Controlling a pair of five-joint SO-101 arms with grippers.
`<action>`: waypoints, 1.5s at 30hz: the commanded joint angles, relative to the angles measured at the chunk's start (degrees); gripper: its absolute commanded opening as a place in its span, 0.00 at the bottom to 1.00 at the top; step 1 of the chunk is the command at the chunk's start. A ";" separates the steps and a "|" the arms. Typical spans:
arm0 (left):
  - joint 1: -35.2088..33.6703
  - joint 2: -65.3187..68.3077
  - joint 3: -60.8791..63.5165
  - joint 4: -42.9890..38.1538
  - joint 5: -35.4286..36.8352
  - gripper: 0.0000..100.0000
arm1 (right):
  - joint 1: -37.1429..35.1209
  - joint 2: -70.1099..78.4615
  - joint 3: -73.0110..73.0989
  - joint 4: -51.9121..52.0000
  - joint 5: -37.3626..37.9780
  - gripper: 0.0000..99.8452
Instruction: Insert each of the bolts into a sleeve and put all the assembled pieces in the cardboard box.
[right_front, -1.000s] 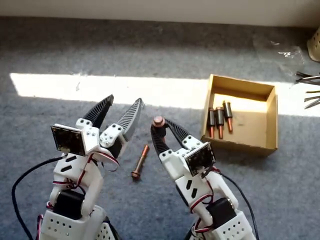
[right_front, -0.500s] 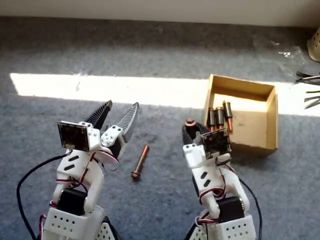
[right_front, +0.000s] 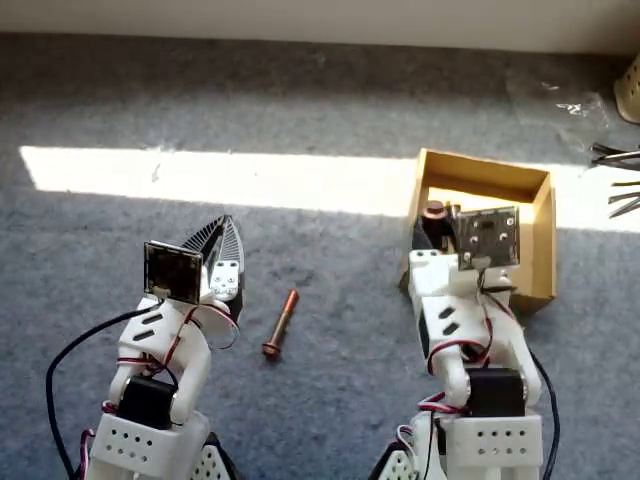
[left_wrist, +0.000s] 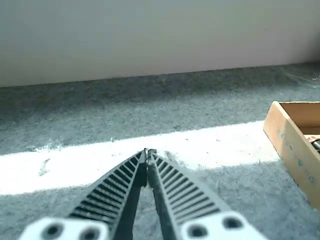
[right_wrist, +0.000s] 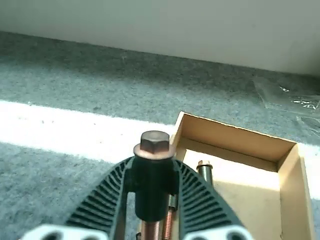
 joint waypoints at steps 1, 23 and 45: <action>-0.92 -0.66 -0.48 3.60 -5.98 0.02 | 4.44 12.00 -11.21 0.04 0.62 0.00; -0.92 -0.66 0.31 3.60 -6.95 0.02 | 14.55 74.15 -45.41 0.04 8.18 0.01; -0.92 -0.66 1.54 3.52 -8.44 0.02 | 15.25 91.91 -59.38 3.30 8.18 0.10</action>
